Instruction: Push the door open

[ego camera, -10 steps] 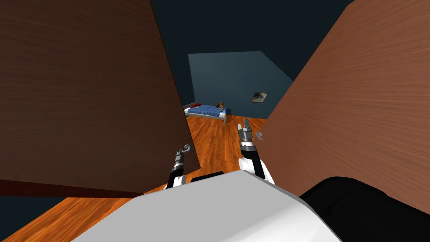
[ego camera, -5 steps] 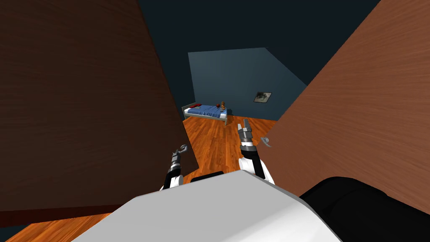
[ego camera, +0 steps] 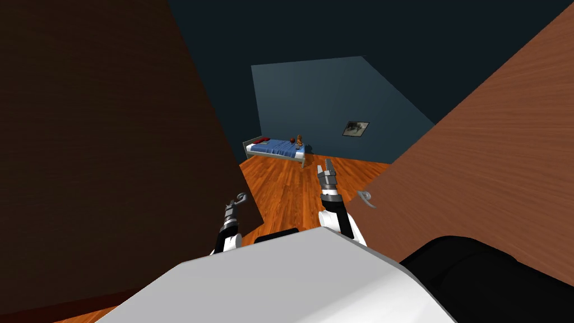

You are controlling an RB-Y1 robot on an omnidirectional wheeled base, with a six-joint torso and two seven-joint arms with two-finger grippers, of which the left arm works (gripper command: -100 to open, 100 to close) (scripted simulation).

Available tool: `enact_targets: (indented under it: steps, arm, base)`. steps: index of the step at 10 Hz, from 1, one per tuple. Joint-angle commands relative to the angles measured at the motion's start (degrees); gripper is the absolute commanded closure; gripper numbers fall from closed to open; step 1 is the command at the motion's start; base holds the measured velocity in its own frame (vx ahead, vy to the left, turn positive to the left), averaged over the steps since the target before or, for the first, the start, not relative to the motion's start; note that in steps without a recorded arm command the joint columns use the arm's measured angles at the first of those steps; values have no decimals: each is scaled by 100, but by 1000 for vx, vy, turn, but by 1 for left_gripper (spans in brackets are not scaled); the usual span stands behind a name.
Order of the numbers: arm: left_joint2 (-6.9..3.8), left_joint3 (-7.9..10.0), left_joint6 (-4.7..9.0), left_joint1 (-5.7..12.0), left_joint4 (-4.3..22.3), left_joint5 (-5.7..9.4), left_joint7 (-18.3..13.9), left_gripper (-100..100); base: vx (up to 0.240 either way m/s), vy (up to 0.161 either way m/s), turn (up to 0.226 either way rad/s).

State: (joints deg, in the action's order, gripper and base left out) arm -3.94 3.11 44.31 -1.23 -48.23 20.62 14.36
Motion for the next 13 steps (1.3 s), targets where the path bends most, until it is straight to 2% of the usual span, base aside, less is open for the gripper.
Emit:
enact_targets:
  steps: [1, 3, 5, 6, 7, 10, 11, 13]
  arm:
    - [-64, 171, -29, -66, -113, 89, 64, 100]
    - [-69, 266, -20, -65, -111, 146, 96, 100]
    - [-69, 266, -20, -65, -111, 146, 96, 100]
    - [-59, 392, -8, -64, -109, 221, 139, 100]
    - [-52, 423, -5, -64, -108, 239, 149, 100]
    - [1, 601, 12, -62, -105, 346, 210, 100]
    - [1, 601, 12, -62, -105, 346, 210, 100]
    - [85, 754, 27, -60, -103, 438, 262, 100]
  base:
    - [122, -14, 58]
    - [191, -26, 75]
    - [90, -24, 12]
    - [127, -44, 48]
    - [175, -51, 85]
    - [192, -29, 62]
    - [139, -28, 44]
    - [197, -57, 85]
